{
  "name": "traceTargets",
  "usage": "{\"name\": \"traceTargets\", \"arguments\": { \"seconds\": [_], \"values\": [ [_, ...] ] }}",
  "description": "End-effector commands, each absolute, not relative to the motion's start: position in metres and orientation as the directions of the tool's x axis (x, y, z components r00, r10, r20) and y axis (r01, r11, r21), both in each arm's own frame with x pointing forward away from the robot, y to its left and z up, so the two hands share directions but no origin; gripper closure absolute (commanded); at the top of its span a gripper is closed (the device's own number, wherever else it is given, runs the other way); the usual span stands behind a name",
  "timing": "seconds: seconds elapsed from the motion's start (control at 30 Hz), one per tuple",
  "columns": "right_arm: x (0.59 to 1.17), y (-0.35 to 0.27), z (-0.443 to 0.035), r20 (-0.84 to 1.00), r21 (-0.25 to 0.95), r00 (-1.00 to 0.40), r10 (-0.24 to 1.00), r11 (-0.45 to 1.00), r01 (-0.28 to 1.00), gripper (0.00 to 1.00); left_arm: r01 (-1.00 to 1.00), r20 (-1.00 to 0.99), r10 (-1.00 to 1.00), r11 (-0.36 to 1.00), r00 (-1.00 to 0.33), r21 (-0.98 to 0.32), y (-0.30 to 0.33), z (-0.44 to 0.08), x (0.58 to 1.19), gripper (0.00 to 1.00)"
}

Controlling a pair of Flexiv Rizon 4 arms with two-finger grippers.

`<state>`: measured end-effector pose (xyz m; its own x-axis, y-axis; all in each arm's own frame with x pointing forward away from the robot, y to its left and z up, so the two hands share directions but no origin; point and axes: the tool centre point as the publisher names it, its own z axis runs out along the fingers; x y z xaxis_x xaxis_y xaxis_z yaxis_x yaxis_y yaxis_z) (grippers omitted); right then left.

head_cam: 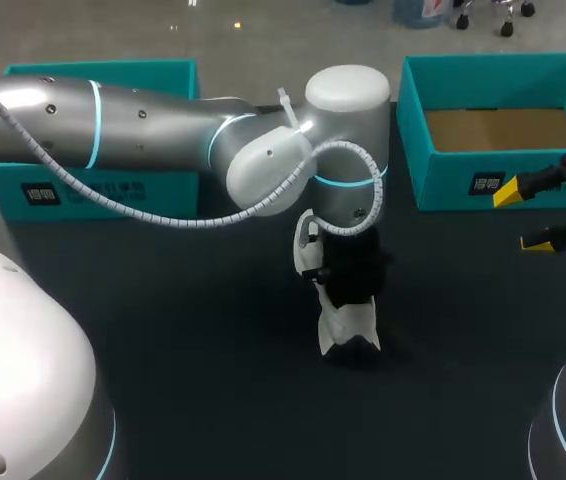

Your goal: Take the shoe out of the shoebox, open the shoe tongue, remove and reinsert the insole, then place the shoe into the shoebox

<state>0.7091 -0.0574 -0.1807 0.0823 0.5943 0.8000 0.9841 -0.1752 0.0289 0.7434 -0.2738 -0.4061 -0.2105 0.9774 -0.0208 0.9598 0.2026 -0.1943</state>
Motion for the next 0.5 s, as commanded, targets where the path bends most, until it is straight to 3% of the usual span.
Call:
{"name": "traceTargets", "arguments": {
  "seconds": [0.03,0.5],
  "values": [
    [0.709,-0.057,-0.181,0.799,0.028,0.083,0.595,-0.176,0.984,0.00,0.959,-0.012,0.977,0.208,-0.214,-0.192,-0.278,-0.412,0.743,1.00],
    [0.709,-0.057,-0.181,0.799,0.028,0.083,0.595,-0.176,0.984,0.00,0.976,-0.057,0.982,0.169,-0.178,-0.139,-0.284,-0.374,0.739,1.00]
  ]
}}
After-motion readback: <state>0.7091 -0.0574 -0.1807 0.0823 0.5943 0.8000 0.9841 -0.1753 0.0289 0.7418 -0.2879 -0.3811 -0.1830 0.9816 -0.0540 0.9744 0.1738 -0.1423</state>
